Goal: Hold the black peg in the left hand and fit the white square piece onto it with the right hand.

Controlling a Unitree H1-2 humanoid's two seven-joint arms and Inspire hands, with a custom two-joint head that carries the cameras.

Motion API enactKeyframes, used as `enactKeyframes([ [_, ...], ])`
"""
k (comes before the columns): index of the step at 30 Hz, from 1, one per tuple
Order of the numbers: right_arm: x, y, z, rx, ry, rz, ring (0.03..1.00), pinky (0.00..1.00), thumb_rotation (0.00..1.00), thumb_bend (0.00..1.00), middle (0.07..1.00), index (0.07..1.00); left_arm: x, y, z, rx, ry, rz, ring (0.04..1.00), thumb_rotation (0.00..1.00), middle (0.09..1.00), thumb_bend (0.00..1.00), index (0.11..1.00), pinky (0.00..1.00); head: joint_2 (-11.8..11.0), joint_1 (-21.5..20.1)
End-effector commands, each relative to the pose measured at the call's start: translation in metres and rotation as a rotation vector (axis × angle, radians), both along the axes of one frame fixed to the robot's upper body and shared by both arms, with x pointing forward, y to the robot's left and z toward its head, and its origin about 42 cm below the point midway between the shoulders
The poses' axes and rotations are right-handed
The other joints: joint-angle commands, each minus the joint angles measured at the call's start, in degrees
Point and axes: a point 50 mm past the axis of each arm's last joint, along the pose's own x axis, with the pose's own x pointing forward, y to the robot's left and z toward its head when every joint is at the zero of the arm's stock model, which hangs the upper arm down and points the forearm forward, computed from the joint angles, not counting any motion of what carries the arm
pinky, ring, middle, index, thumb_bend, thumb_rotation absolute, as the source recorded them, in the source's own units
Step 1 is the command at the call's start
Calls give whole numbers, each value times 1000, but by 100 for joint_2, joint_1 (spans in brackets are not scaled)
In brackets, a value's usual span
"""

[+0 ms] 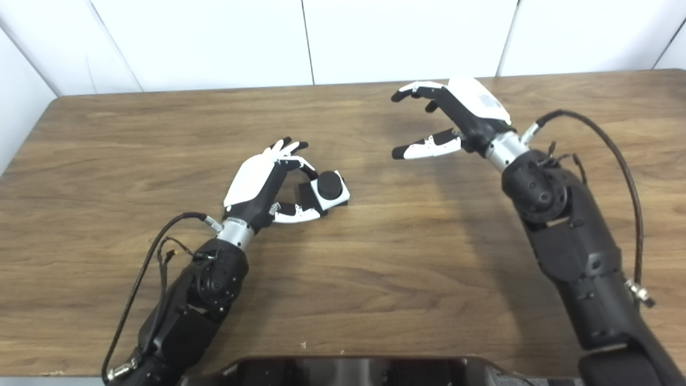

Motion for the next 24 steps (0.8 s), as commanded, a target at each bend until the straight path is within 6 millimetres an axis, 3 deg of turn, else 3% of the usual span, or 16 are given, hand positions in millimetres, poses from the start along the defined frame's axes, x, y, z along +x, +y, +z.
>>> enactKeyframes([
  [1,1,2,26,61,-102,-11,841,753,452,698,810,753,-2,9,-17,80,81,-4,997,76,926,516,494,1000,8,-8],
  [3,-3,2,24,78,-106,-18,842,767,455,696,809,751,-3,9,-17,91,77,-3,990,185,928,640,603,1000,6,-32],
  [7,-9,1,21,125,-106,-44,831,772,459,709,802,746,-2,10,-18,116,63,9,966,329,950,744,797,943,6,-42],
  [10,-15,0,18,166,-96,-64,839,802,452,713,803,747,-2,10,-18,102,59,14,977,407,976,784,891,928,-5,-54],
  [12,-20,-1,14,203,-83,-81,854,829,438,709,810,751,-2,12,-17,61,57,19,986,544,988,833,949,922,-8,-64],
  [14,-23,-2,12,235,-68,-97,871,844,426,714,820,752,-1,12,-16,22,51,22,995,618,993,855,990,927,-13,-67],
  [15,-26,-2,9,263,-57,-107,846,799,417,714,814,751,-2,12,-14,-16,41,26,986,634,984,851,997,898,-18,-66],
  [17,-30,-2,3,314,-44,-119,770,680,403,710,786,748,-3,12,-11,-95,16,36,954,601,956,798,989,812,-26,-64],
  [24,-50,2,-17,406,-25,-157,791,727,409,652,780,732,-14,7,-6,-391,-76,93,755,290,787,577,771,623,-85,-91],
])
